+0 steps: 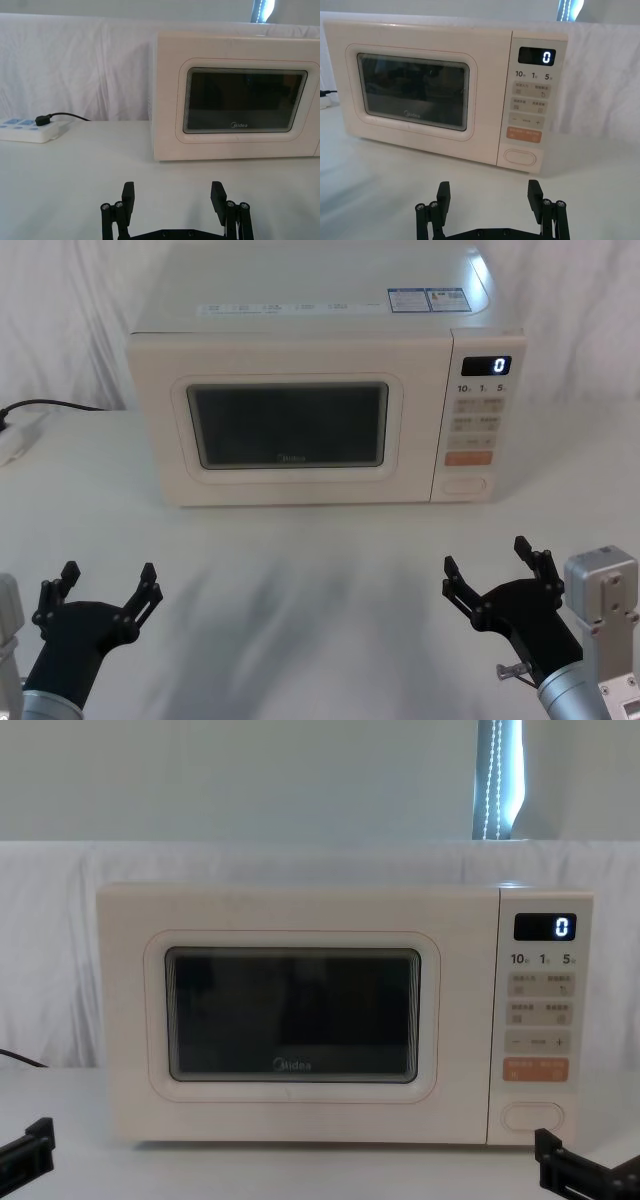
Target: Press the button to open the microwave door with one hand; close the microwave door with the other hand.
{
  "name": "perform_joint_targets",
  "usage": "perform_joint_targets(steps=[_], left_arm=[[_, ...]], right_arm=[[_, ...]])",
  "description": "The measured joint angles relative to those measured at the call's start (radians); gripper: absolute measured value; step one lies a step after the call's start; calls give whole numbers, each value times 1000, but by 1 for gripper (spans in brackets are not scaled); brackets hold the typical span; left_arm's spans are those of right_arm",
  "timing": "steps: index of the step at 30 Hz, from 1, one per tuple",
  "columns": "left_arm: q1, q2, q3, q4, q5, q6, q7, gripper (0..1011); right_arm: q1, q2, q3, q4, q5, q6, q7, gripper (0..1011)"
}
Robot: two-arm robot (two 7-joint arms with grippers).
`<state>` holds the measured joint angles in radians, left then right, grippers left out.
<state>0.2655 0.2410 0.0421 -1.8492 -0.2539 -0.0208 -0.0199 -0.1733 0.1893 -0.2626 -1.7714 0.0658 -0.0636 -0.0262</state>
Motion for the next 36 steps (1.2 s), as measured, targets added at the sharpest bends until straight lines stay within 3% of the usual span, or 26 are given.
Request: perform_joint_targets(steps=[36], left_arm=[[0,0,0,0,0,0,0,1001]], right_arm=[[0,0,0,0,0,0,0,1002]])
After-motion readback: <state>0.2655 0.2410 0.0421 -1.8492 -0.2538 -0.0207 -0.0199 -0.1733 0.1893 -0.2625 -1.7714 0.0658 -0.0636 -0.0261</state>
